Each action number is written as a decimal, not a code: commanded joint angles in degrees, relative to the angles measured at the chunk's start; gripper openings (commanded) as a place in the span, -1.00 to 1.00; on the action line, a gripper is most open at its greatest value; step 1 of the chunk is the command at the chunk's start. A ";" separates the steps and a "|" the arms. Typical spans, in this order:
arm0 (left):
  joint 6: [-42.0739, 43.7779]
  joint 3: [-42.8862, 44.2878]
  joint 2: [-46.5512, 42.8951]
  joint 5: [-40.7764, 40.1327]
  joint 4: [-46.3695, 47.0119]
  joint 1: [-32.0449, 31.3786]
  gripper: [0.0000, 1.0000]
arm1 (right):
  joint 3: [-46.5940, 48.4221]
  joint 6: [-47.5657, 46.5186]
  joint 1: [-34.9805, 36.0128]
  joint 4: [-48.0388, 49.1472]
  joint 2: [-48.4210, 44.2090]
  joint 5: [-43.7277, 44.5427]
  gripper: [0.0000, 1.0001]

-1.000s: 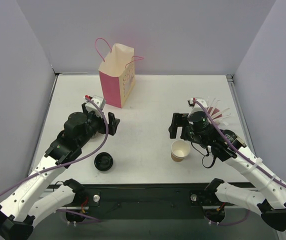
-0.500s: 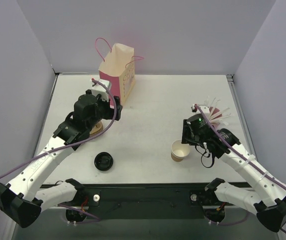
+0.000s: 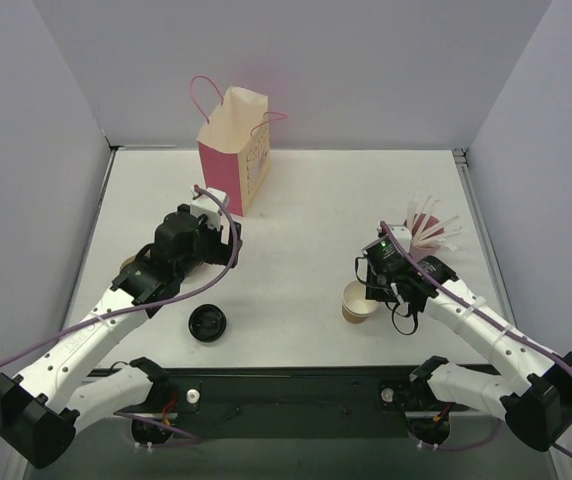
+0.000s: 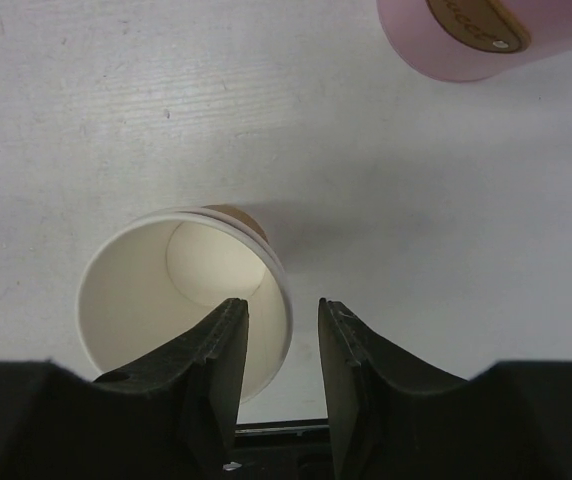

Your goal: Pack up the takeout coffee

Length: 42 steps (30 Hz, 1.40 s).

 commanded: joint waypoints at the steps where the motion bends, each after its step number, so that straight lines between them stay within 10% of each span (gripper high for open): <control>1: 1.25 1.05 -0.50 1.52 2.42 -0.80 0.82 | -1.38 1.20 -0.68 -0.83 1.34 2.90 -0.32; 20: 1.78 0.70 -0.94 1.61 2.77 -1.50 0.82 | -3.05 1.46 -1.91 1.46 -0.76 4.22 -0.87; 42: 2.31 0.43 -0.76 2.23 3.04 -2.21 0.82 | -5.69 2.96 -7.80 3.48 -11.14 0.80 -0.90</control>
